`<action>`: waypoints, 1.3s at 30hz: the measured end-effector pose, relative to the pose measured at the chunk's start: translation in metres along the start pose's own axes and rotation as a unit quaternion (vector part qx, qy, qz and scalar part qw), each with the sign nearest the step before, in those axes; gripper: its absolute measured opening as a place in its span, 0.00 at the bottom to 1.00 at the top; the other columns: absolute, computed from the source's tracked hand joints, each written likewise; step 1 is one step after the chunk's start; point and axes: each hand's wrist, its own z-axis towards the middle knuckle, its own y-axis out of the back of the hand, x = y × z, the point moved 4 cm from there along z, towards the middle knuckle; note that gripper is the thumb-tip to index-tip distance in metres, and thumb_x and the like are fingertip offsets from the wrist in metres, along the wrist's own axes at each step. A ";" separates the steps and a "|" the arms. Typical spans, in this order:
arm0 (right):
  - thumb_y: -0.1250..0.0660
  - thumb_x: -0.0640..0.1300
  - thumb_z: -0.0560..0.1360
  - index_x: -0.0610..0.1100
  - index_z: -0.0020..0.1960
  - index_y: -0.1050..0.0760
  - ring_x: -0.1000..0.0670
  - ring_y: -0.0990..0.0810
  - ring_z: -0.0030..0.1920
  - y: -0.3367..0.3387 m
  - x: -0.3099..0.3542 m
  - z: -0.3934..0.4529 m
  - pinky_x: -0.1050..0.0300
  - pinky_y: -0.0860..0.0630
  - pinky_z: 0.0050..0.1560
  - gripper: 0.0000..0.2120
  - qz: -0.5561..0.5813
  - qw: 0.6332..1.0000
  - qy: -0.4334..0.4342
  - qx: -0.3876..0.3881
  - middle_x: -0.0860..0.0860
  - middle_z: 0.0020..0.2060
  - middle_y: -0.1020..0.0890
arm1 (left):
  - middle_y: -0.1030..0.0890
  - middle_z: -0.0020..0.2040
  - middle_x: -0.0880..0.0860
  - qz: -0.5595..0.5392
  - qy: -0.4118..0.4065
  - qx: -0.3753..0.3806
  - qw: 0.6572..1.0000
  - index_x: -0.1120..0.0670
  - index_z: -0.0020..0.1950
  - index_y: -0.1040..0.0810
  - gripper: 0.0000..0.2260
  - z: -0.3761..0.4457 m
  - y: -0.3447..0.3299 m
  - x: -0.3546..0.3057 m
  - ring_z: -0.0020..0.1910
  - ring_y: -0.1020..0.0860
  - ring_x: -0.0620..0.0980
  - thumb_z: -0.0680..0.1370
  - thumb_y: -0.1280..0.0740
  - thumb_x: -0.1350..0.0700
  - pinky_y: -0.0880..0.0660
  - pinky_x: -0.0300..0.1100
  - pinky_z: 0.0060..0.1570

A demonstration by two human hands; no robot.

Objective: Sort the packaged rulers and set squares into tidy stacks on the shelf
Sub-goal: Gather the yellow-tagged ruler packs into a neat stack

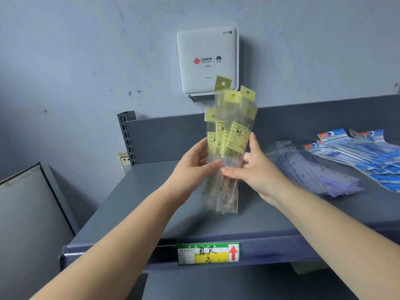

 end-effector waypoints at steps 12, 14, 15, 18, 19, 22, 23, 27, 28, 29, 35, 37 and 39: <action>0.31 0.38 0.73 0.53 0.75 0.66 0.52 0.25 0.63 -0.041 0.025 0.010 0.50 0.28 0.64 0.49 -0.162 0.977 0.138 0.010 0.52 0.68 0.29 | 0.26 0.62 0.48 0.054 -0.057 0.008 0.997 0.47 0.74 0.49 0.25 -0.018 0.024 -0.008 0.57 0.24 0.36 0.81 0.43 0.61 0.27 0.31 0.56; 0.32 0.41 0.74 0.51 0.76 0.61 0.54 0.25 0.62 -0.046 0.018 0.009 0.57 0.28 0.63 0.44 -0.178 0.976 0.119 0.033 0.55 0.66 0.28 | 0.25 0.62 0.49 0.001 -0.026 0.008 1.000 0.47 0.73 0.46 0.22 -0.021 0.021 0.001 0.56 0.23 0.38 0.81 0.43 0.60 0.27 0.33 0.57; 0.32 0.42 0.74 0.50 0.76 0.56 0.55 0.25 0.62 -0.049 0.014 0.008 0.62 0.28 0.60 0.41 -0.183 0.976 0.106 0.049 0.56 0.66 0.27 | 0.25 0.62 0.49 -0.016 -0.012 0.009 1.000 0.47 0.72 0.44 0.20 -0.020 0.020 0.004 0.55 0.23 0.38 0.82 0.43 0.59 0.26 0.34 0.57; 0.33 0.41 0.75 0.53 0.73 0.52 0.58 0.26 0.59 -0.052 0.006 0.006 0.71 0.31 0.52 0.36 -0.188 0.976 0.074 0.086 0.56 0.64 0.29 | 0.25 0.63 0.45 -0.043 0.017 0.017 0.999 0.45 0.68 0.41 0.17 -0.017 0.017 0.008 0.55 0.23 0.36 0.82 0.43 0.57 0.28 0.35 0.57; 0.34 0.40 0.75 0.54 0.74 0.53 0.57 0.26 0.60 -0.052 0.004 0.006 0.69 0.31 0.54 0.36 -0.182 0.976 0.068 0.093 0.56 0.66 0.30 | 0.26 0.63 0.44 -0.047 0.024 0.018 0.998 0.45 0.68 0.41 0.17 -0.016 0.015 0.010 0.56 0.24 0.36 0.82 0.43 0.57 0.29 0.36 0.59; 0.34 0.40 0.75 0.57 0.74 0.57 0.56 0.28 0.64 -0.053 0.001 0.005 0.66 0.32 0.59 0.39 -0.172 0.977 0.056 0.110 0.55 0.69 0.32 | 0.26 0.64 0.47 -0.048 0.029 0.003 0.998 0.48 0.69 0.41 0.17 -0.015 0.013 0.014 0.58 0.25 0.39 0.82 0.43 0.59 0.29 0.36 0.59; 0.35 0.40 0.76 0.57 0.75 0.57 0.57 0.28 0.64 -0.053 0.001 0.004 0.67 0.32 0.60 0.39 -0.167 0.978 0.055 0.112 0.55 0.69 0.32 | 0.26 0.63 0.47 -0.049 0.027 -0.004 0.998 0.49 0.69 0.40 0.17 -0.014 0.012 0.014 0.57 0.24 0.38 0.82 0.43 0.60 0.28 0.34 0.57; 0.37 0.37 0.77 0.53 0.75 0.61 0.67 0.26 0.55 -0.054 0.009 0.006 0.81 0.33 0.50 0.40 -0.131 0.985 0.067 0.093 0.56 0.66 0.30 | 0.25 0.57 0.43 -0.016 -0.014 -0.013 1.000 0.49 0.67 0.41 0.17 -0.011 0.012 0.001 0.50 0.23 0.31 0.81 0.43 0.63 0.27 0.28 0.49; 0.37 0.37 0.77 0.52 0.75 0.63 0.66 0.26 0.55 -0.054 0.012 0.008 0.81 0.32 0.50 0.41 -0.123 0.986 0.074 0.084 0.56 0.67 0.31 | 0.25 0.56 0.42 -0.013 -0.028 -0.015 0.999 0.49 0.67 0.41 0.17 -0.010 0.012 -0.004 0.50 0.23 0.31 0.81 0.43 0.63 0.27 0.28 0.49; 0.37 0.37 0.77 0.52 0.75 0.64 0.65 0.26 0.56 -0.053 0.013 0.009 0.81 0.31 0.51 0.41 -0.118 0.987 0.078 0.076 0.55 0.68 0.31 | 0.25 0.57 0.43 -0.016 -0.038 -0.015 0.999 0.49 0.68 0.41 0.18 -0.008 0.013 -0.009 0.51 0.23 0.32 0.81 0.42 0.62 0.27 0.27 0.48; 0.37 0.38 0.77 0.53 0.75 0.60 0.62 0.28 0.61 -0.052 0.019 0.010 0.69 0.31 0.62 0.39 -0.103 0.988 0.095 0.063 0.57 0.66 0.31 | 0.24 0.63 0.52 -0.055 -0.028 -0.035 0.997 0.51 0.70 0.40 0.19 -0.002 0.013 -0.014 0.60 0.24 0.45 0.81 0.40 0.59 0.26 0.33 0.53; 0.38 0.36 0.77 0.53 0.74 0.56 0.65 0.27 0.58 -0.054 0.020 0.012 0.73 0.30 0.58 0.35 -0.093 0.989 0.104 0.053 0.56 0.65 0.30 | 0.24 0.62 0.53 -0.070 -0.020 -0.034 0.997 0.50 0.70 0.40 0.18 0.000 0.010 -0.014 0.60 0.23 0.46 0.81 0.40 0.59 0.26 0.35 0.54; 0.38 0.36 0.77 0.52 0.75 0.57 0.60 0.27 0.61 -0.053 0.020 0.015 0.69 0.30 0.60 0.36 -0.094 0.989 0.108 0.046 0.53 0.67 0.32 | 0.23 0.61 0.52 -0.090 -0.023 -0.031 0.995 0.50 0.70 0.40 0.19 0.002 0.008 -0.017 0.57 0.22 0.44 0.81 0.40 0.60 0.26 0.34 0.51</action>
